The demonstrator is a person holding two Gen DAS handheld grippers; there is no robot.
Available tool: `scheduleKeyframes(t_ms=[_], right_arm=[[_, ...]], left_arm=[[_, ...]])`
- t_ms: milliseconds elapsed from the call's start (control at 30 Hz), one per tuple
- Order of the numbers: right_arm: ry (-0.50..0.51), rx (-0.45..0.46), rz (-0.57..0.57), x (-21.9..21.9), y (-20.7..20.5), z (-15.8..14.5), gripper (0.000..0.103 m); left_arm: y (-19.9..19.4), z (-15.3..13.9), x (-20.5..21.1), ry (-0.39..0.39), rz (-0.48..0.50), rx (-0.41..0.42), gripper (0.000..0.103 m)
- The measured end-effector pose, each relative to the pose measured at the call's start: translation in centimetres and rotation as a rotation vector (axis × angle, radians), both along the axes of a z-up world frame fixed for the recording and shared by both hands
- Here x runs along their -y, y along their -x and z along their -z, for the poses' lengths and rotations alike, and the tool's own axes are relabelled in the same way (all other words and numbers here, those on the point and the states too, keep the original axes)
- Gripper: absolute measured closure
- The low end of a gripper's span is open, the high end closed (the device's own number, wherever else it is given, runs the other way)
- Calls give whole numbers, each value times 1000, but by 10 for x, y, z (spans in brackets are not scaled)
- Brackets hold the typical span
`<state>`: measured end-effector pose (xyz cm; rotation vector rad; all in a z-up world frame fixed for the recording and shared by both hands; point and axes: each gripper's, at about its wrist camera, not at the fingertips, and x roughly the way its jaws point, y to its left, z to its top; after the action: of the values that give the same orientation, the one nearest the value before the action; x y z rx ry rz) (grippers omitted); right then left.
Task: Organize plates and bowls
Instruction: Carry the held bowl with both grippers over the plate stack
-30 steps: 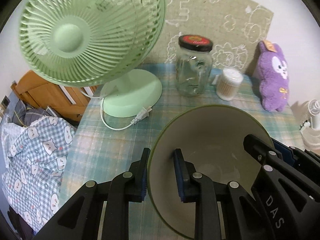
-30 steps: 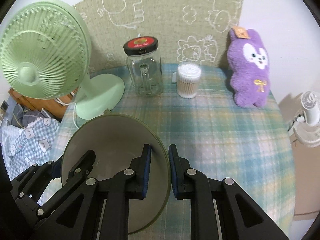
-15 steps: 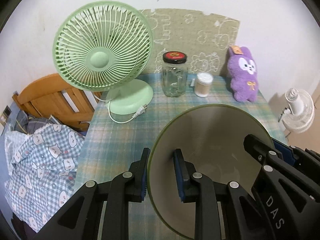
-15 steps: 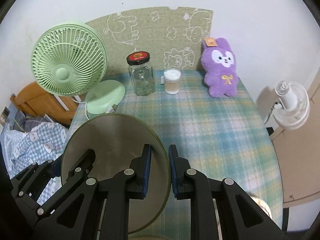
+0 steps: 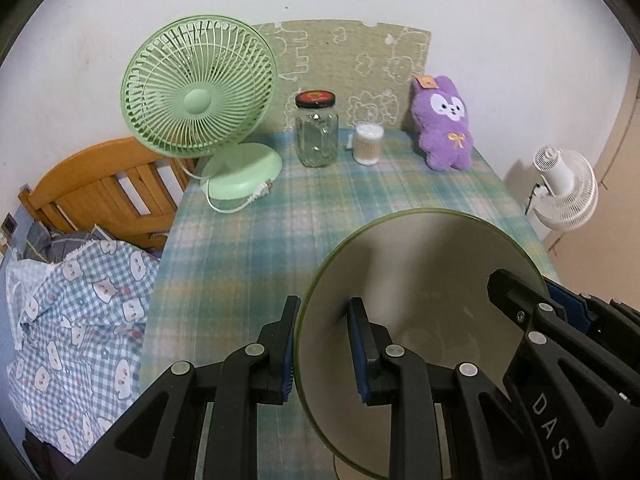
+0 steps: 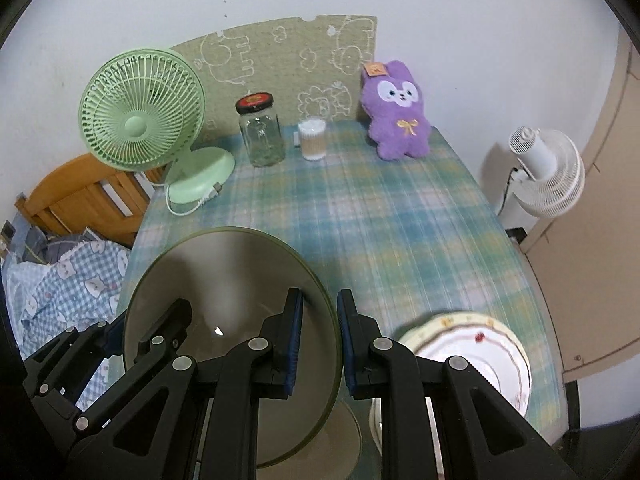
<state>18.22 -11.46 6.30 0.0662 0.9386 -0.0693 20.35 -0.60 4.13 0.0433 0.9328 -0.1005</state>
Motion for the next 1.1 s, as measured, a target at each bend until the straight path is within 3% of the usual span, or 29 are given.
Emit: scheduleKeyframes(t_ms=[400,900,1100], right_arm=[[3,-46,44,11,43,28,82],[-2,-142,74,20,58,70,82],[-15,-146,72,17,55,74,82]], left_arm=[[37,27,7,4,43,-49,81],[52,68,16,-4,74,-145,81],[52,70,14,-25,75,-134,81]])
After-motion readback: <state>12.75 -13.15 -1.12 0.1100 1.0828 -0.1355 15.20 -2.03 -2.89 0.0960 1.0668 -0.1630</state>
